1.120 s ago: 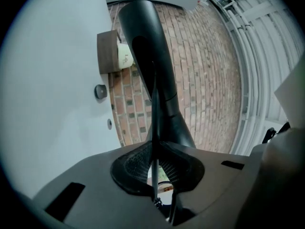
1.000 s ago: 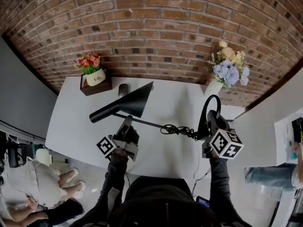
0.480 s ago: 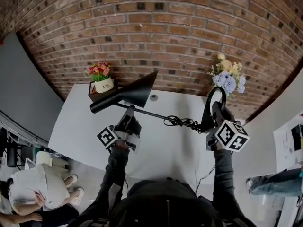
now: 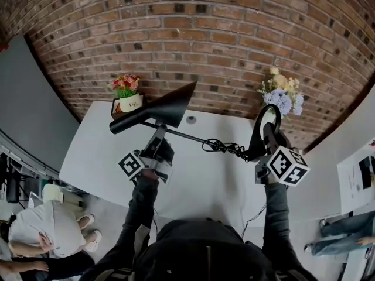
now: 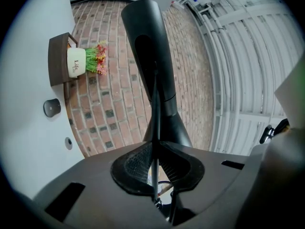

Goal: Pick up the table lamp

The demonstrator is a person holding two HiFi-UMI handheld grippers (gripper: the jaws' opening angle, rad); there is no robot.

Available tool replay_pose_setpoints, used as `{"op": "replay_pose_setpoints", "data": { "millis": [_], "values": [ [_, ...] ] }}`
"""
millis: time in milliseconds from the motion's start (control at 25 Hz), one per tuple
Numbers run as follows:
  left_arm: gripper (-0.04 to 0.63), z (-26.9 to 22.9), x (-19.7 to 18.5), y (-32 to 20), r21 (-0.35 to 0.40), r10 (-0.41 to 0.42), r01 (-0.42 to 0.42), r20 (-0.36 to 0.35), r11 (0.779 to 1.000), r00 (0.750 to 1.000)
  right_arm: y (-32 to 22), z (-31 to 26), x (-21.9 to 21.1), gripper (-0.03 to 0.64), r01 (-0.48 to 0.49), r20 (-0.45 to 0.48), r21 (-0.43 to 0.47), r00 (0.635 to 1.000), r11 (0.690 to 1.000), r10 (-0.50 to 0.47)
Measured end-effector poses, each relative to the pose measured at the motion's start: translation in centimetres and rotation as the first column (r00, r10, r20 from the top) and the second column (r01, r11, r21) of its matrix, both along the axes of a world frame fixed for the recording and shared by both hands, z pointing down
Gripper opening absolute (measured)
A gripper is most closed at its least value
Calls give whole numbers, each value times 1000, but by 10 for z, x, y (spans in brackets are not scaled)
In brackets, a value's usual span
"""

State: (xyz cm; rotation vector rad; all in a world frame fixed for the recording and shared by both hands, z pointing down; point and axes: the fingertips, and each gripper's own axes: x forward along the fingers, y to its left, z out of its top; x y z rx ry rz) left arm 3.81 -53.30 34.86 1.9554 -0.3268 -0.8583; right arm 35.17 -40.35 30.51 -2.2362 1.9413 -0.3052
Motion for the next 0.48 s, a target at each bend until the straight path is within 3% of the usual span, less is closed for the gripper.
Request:
{"op": "replay_pose_setpoints", "data": {
  "millis": [480],
  "values": [
    [41,6,-8,-3,-11,4,-4,20,1000,1000,-5,7,-8,31,15,10,-11,1000,1000,-15]
  ]
}}
